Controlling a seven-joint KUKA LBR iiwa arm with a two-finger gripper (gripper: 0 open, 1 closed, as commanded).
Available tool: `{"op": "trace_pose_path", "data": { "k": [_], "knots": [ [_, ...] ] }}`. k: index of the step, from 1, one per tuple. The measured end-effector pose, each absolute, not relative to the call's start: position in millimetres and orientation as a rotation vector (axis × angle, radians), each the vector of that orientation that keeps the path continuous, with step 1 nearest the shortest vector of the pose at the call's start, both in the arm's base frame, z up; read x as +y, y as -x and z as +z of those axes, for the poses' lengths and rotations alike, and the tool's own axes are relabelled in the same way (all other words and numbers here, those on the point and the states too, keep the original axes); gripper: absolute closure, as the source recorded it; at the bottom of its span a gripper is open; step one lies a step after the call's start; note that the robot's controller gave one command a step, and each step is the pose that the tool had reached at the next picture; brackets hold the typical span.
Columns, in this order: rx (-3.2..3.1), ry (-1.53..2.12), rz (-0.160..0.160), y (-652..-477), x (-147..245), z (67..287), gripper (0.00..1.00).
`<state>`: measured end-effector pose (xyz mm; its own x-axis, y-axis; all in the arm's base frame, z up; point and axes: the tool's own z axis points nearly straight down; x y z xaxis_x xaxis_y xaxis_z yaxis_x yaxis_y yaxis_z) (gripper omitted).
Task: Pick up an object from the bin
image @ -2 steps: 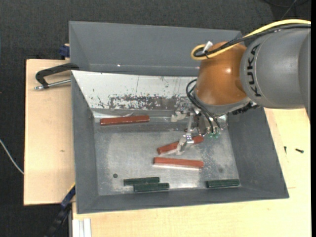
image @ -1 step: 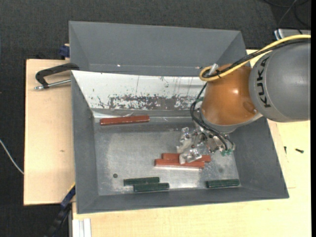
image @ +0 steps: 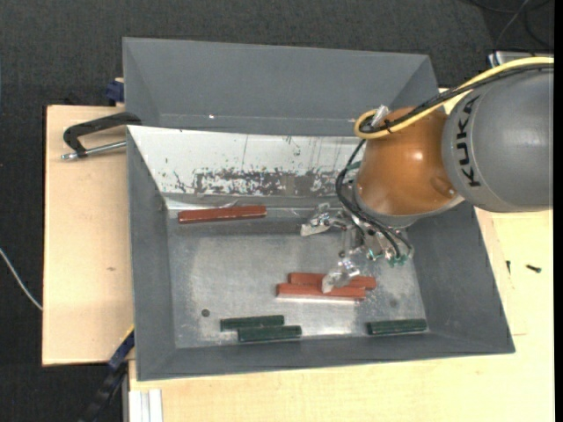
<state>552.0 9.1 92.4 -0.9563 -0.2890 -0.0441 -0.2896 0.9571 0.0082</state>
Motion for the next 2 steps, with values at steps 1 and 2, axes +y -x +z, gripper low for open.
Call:
{"op": "trace_pose_path", "data": {
  "k": [1, 2],
  "knots": [
    [3.067, 0.454, 0.019, -551.7, 8.0, 92.4, 0.0],
    [3.131, 0.469, 0.008, -542.2, 4.3, 88.5, 1.0]
  ]
}}
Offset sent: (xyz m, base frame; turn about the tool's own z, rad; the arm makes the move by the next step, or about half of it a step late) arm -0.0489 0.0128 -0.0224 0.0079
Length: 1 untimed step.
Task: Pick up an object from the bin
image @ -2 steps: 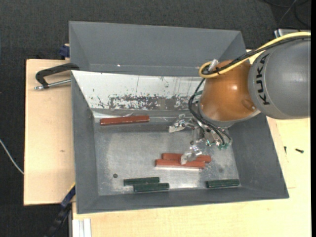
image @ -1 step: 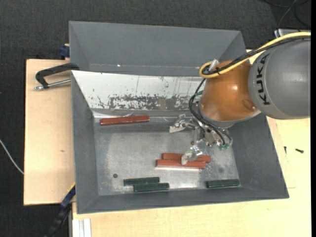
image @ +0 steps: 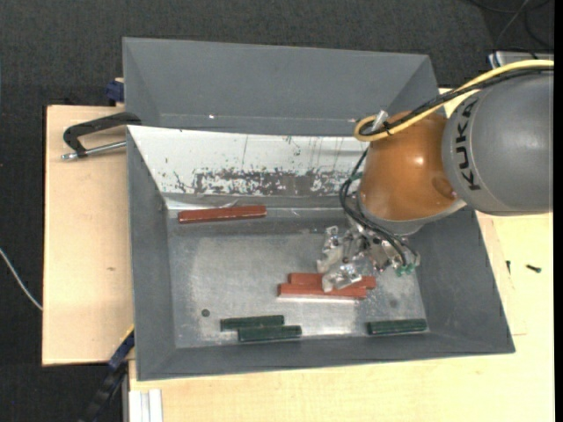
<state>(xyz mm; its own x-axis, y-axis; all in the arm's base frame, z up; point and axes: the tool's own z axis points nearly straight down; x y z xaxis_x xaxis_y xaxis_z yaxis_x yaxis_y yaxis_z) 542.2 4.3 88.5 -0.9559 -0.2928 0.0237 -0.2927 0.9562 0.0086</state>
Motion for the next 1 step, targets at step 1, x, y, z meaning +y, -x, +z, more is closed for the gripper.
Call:
{"op": "trace_pose_path", "data": {
  "k": [1],
  "knots": [
    [-3.137, -0.464, -0.012, -554.0, 8.7, 93.0, 0.0]
  ]
}}
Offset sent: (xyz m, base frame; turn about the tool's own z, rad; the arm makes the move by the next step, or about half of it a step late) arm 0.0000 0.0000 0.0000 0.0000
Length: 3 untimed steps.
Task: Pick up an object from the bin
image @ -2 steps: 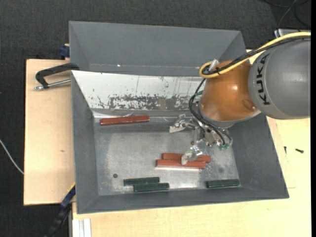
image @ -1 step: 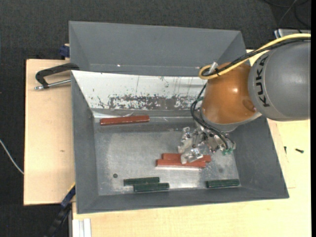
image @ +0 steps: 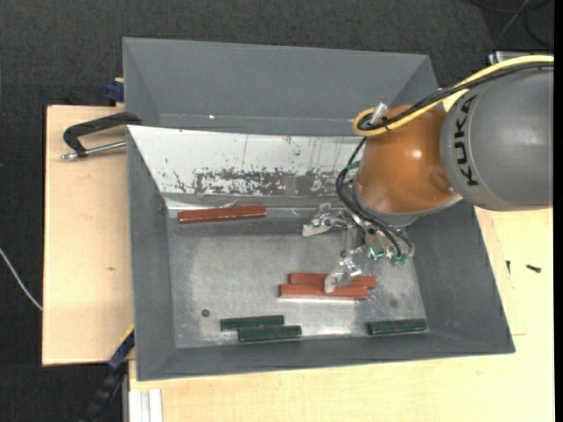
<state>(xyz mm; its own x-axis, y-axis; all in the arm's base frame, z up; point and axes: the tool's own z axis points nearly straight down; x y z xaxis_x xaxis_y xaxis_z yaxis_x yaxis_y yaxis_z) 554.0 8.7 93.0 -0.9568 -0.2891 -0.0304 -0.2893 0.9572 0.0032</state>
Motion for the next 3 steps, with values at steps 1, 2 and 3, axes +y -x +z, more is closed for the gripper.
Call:
{"op": "trace_pose_path", "data": {
  "k": [1, 2, 3],
  "knots": [
    [3.132, 0.468, 0.006, -542.2, 3.5, 88.4, 1.0],
    [3.078, 0.455, 0.01, -554.1, 8.0, 92.9, 0.0],
    [3.13, 0.467, 0.005, -542.8, 3.0, 88.7, 1.0]
  ]
}}
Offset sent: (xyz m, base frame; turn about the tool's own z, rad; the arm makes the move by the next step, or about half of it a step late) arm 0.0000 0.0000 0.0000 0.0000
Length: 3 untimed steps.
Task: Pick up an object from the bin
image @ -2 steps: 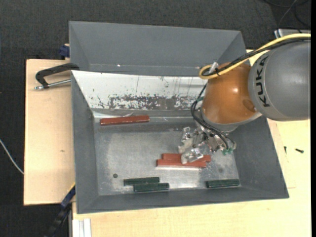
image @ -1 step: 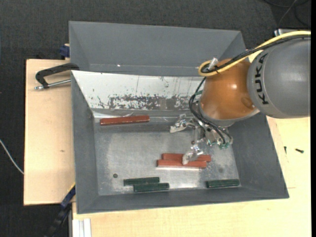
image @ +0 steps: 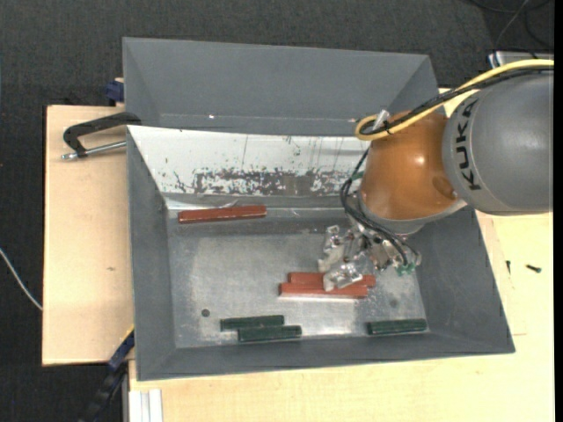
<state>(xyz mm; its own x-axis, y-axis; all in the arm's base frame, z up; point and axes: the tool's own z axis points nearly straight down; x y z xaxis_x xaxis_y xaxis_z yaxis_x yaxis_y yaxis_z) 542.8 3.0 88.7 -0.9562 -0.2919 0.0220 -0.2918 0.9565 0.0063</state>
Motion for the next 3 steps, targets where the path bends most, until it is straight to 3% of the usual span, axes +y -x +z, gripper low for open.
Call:
{"op": "trace_pose_path", "data": {
  "k": [1, 2, 3],
  "knots": [
    [-3.141, -0.464, -0.008, -555.0, 7.2, 93.2, 0.0],
    [-3.084, -0.46, -0.003, -542.6, 2.2, 88.5, 1.0],
    [-3.139, -0.463, -0.007, -554.6, 6.8, 93.0, 0.0]
  ]
}}
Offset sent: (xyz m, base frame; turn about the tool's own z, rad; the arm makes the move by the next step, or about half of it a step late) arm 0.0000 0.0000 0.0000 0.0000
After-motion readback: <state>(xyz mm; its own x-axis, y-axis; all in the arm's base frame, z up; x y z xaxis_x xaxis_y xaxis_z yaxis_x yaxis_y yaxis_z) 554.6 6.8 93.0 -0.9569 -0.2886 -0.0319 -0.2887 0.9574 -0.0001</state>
